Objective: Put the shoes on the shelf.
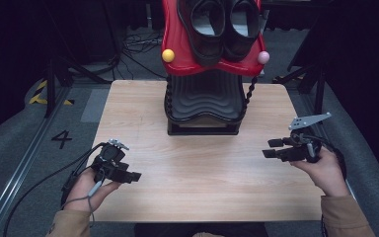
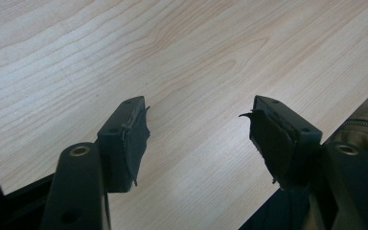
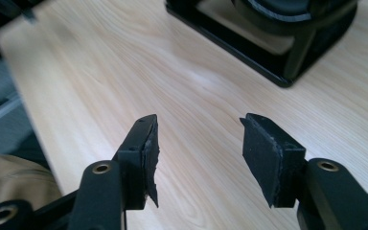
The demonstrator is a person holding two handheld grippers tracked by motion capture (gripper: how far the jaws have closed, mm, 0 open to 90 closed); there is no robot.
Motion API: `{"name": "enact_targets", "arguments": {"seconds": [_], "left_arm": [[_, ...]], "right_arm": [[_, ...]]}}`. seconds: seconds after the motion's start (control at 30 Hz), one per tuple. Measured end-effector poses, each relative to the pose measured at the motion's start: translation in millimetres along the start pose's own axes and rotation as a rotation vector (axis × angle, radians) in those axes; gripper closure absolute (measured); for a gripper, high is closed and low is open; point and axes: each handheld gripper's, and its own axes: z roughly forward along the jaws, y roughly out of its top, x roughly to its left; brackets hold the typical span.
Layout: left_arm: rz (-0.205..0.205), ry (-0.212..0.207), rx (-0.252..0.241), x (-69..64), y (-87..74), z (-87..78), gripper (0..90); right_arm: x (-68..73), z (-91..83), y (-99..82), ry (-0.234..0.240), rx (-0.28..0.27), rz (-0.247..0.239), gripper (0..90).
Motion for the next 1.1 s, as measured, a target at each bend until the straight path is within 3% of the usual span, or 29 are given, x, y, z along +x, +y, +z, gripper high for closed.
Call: {"name": "enact_targets", "arguments": {"seconds": [0.1,0.17,0.33,0.47,0.6,0.73,0.93,1.1], "left_arm": [[0.004,-0.005,-0.002,0.1,1.5,2.0,38.4],[-0.003,-0.002,0.004,0.6,1.6,4.8,37.8],[-0.023,0.014,0.014,4.0,3.0,10.8,37.3],[-0.043,-0.016,0.043,6.1,4.5,17.8,38.4],[-0.041,-0.016,0.050,7.4,5.3,23.1,38.5],[-0.042,-0.015,0.050,8.9,5.9,28.0,38.2],[-0.014,0.000,-0.002,11.9,6.0,36.5,35.1],[-0.039,0.020,-0.030,17.0,7.6,44.1,34.8]], "right_arm": [[-0.8,6.4,-2.3,-0.007,0.021,0.000,46.5],[-3.4,15.8,-6.4,-0.036,0.063,-0.010,45.7],[-13.6,34.2,-18.0,-0.049,0.121,0.024,45.6],[-23.8,50.1,-29.3,0.008,0.141,0.072,45.7],[-30.0,62.6,-36.7,0.004,0.137,0.068,46.9],[-36.1,76.7,-46.2,-0.033,0.155,0.061,47.5],[-39.7,79.9,-51.1,-0.081,0.129,0.057,45.6],[-45.9,74.6,-56.8,-0.137,0.096,0.072,44.0]]}}
